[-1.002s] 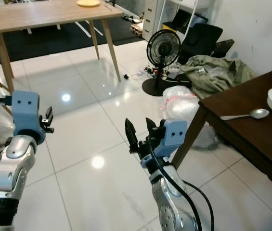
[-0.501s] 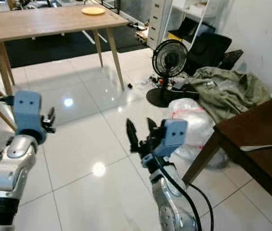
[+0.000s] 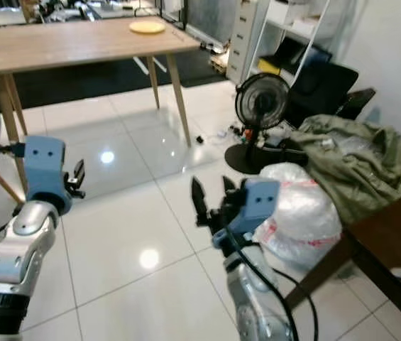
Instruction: Setting the table
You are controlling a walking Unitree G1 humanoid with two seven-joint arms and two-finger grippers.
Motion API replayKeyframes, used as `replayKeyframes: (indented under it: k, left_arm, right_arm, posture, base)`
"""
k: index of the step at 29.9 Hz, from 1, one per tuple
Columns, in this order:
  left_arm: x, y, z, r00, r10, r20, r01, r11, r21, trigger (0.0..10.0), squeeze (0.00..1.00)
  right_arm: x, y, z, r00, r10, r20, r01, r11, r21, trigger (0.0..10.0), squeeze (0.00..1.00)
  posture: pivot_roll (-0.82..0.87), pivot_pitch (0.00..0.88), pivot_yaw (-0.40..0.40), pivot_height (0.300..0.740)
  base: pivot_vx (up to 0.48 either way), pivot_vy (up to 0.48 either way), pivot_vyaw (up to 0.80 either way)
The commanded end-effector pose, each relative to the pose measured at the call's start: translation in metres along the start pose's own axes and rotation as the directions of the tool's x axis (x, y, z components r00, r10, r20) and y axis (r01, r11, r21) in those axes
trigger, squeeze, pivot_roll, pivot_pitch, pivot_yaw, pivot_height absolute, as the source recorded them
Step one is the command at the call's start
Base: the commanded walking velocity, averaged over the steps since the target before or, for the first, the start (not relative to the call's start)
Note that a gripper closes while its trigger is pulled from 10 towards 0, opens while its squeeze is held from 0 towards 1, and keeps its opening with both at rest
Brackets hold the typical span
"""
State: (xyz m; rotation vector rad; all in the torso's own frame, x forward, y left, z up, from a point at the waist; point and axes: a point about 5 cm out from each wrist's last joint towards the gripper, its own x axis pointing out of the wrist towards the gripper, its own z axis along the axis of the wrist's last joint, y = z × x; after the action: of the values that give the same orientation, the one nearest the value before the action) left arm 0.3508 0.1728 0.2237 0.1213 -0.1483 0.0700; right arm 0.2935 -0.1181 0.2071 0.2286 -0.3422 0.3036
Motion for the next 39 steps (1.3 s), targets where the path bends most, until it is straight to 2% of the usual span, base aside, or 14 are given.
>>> replayKeyframes:
  k: [1,4,5,8,9,12,15,22,27,33,36,39]
  left_arm:
    - [-0.003,-0.006,-0.008,0.999,-0.040,-0.025,0.040,0.999,0.005,10.0,0.00]
    - [-0.011,-0.021,-0.015,0.984,-0.178,-0.028,0.178,0.984,0.023,10.0,0.00]
    - [-0.011,-0.021,-0.015,0.984,-0.178,-0.028,0.178,0.984,0.023,10.0,0.00]
    - [-0.027,-0.037,-0.031,0.936,-0.345,-0.063,0.347,0.938,0.022,10.0,0.00]
    - [-0.032,-0.040,-0.035,0.924,-0.376,-0.071,0.378,0.925,0.025,10.0,0.00]
    - [-0.040,-0.045,-0.041,0.907,-0.413,-0.079,0.416,0.909,0.025,10.0,0.00]
    - [-0.050,-0.053,-0.047,0.880,-0.470,-0.076,0.474,0.879,0.050,10.0,0.00]
    - [-0.051,-0.061,-0.043,0.871,-0.489,-0.041,0.491,0.868,0.068,10.0,0.00]
    - [-0.048,-0.069,-0.038,0.857,-0.515,-0.005,0.514,0.856,0.057,10.0,0.00]
    - [-0.047,-0.072,-0.035,0.862,-0.507,0.012,0.507,0.861,0.042,10.0,0.00]
    - [-0.046,-0.072,-0.034,0.868,-0.496,0.020,0.495,0.868,0.040,10.0,0.00]
    - [-0.046,-0.072,-0.035,0.870,-0.493,0.022,0.492,0.870,0.041,10.0,0.00]
  right_arm:
    - [-0.004,-0.009,-0.003,0.999,-0.045,-0.009,0.045,0.998,-0.044,10.0,0.00]
    - [-0.007,-0.023,-0.006,0.992,-0.128,-0.024,0.121,0.976,-0.181,10.0,0.00]
    - [-0.007,-0.023,-0.006,0.992,-0.128,-0.024,0.121,0.976,-0.181,10.0,0.00]
    - [-0.015,-0.040,-0.008,0.978,-0.210,-0.013,0.192,0.917,-0.349,10.0,0.00]
    - [-0.017,-0.044,-0.010,0.972,-0.233,-0.014,0.212,0.906,-0.367,10.0,0.00]
    - [-0.021,-0.050,-0.012,0.961,-0.276,-0.015,0.251,0.894,-0.372,10.0,0.00]
    - [-0.027,-0.060,-0.014,0.938,-0.346,-0.007,0.312,0.857,-0.410,10.0,0.00]
    - [-0.032,-0.057,-0.017,0.953,-0.303,-0.019,0.263,0.853,-0.451,10.0,0.00]
    - [-0.034,-0.067,-0.009,0.948,-0.317,0.008,0.278,0.818,-0.503,10.0,0.00]
    - [-0.034,-0.070,-0.009,0.947,-0.320,-0.001,0.282,0.836,-0.472,10.0,0.00]
    - [-0.028,-0.062,-0.012,0.961,-0.277,-0.013,0.238,0.847,-0.475,10.0,0.00]
    - [-0.027,-0.061,-0.013,0.962,-0.273,-0.015,0.234,0.850,-0.472,10.0,0.00]
  posture:
    - [0.01,0.124,0.084,0.740]
    - [0.01,0.125,0.083,0.740]
    - [0.01,0.125,0.083,0.740]
    - [0.01,0.127,0.085,0.740]
    - [0.01,0.126,0.088,0.740]
    - [0.01,0.126,0.091,0.740]
    - [0.01,0.123,0.097,0.740]
    - [0.00,0.118,0.106,0.740]
    - [-0.03,0.118,0.113,0.740]
    - [-0.02,0.117,0.102,0.740]
    - [-0.02,0.116,0.087,0.740]
    - [-0.02,0.113,0.081,0.740]
  base:
    - [0.480,0.000,0.00]
    - [0.480,0.000,0.00]
    - [0.480,0.000,0.00]
    - [0.480,0.000,0.00]
    - [0.480,0.000,0.00]
    - [0.480,0.000,0.00]
    - [0.480,0.000,0.00]
    - [0.480,0.000,0.00]
    - [0.480,0.000,0.00]
    - [0.480,0.000,0.00]
    - [0.480,0.000,0.00]
    - [0.480,0.000,0.00]
